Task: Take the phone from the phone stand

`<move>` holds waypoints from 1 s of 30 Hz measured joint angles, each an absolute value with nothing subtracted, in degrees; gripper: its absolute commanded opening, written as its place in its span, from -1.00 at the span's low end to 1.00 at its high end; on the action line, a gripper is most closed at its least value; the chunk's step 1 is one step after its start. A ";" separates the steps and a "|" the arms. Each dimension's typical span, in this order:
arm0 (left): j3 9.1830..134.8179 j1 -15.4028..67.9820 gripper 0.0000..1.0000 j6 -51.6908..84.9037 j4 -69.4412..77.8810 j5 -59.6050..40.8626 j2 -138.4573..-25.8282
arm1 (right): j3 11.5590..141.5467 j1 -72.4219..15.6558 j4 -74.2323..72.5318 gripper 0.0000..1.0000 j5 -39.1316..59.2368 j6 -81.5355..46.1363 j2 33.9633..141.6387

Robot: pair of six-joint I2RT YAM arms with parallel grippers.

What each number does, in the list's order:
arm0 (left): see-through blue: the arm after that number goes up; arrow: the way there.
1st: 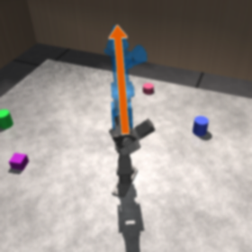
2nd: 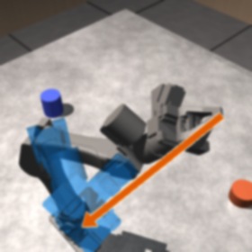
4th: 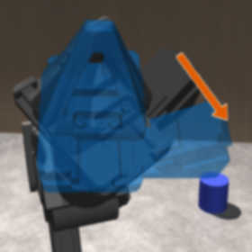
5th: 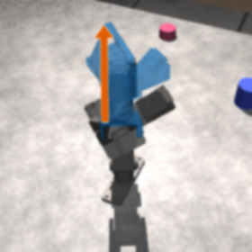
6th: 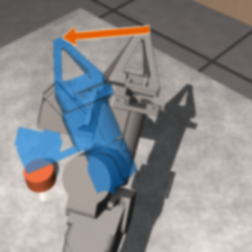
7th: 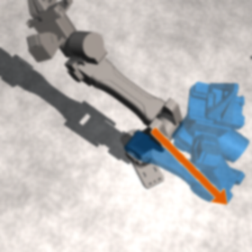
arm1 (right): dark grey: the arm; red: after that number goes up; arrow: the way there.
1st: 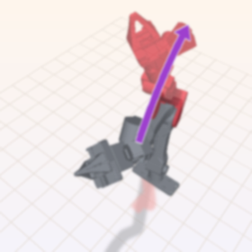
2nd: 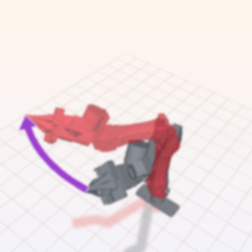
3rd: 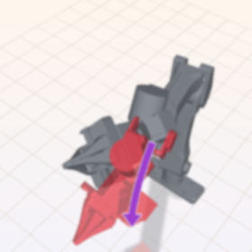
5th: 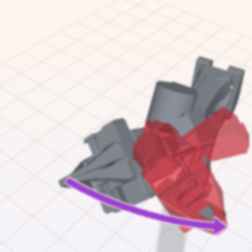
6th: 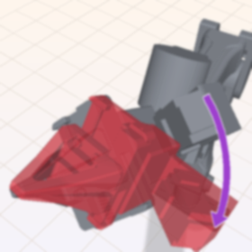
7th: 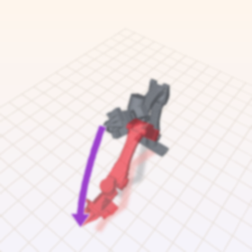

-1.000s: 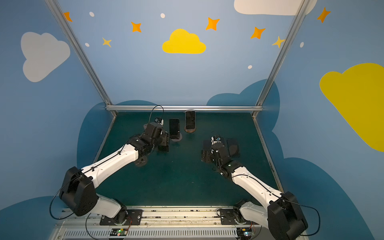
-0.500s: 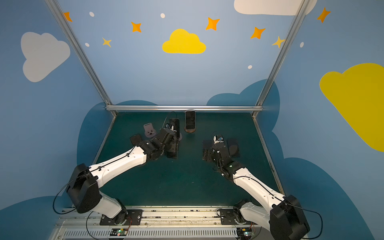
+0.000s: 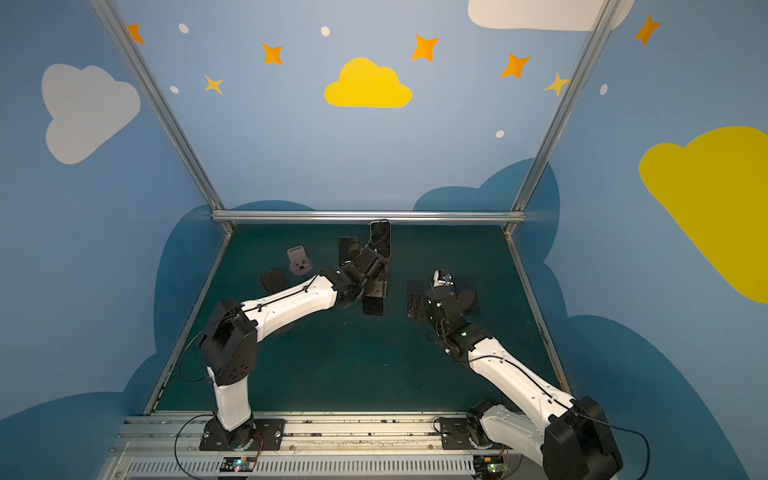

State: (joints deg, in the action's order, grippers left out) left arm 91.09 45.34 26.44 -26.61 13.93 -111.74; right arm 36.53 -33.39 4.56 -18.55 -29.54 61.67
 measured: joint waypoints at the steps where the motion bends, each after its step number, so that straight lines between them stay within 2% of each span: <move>1: 92.62 45.41 0.27 26.70 -27.49 13.76 -113.14 | 36.51 -33.39 4.56 0.77 -18.65 -29.61 61.67; 13: 110.06 45.50 0.27 29.34 -38.87 11.60 -127.20 | 36.49 -33.39 4.56 0.78 -20.18 -30.09 61.67; 24: 112.29 45.47 0.27 30.81 -41.56 10.70 -129.56 | 36.01 -33.39 4.51 0.77 -20.53 -30.26 60.69; 30: 118.48 45.28 0.27 30.94 -43.05 10.11 -133.88 | 35.62 -33.39 4.49 0.77 -20.58 -30.44 60.60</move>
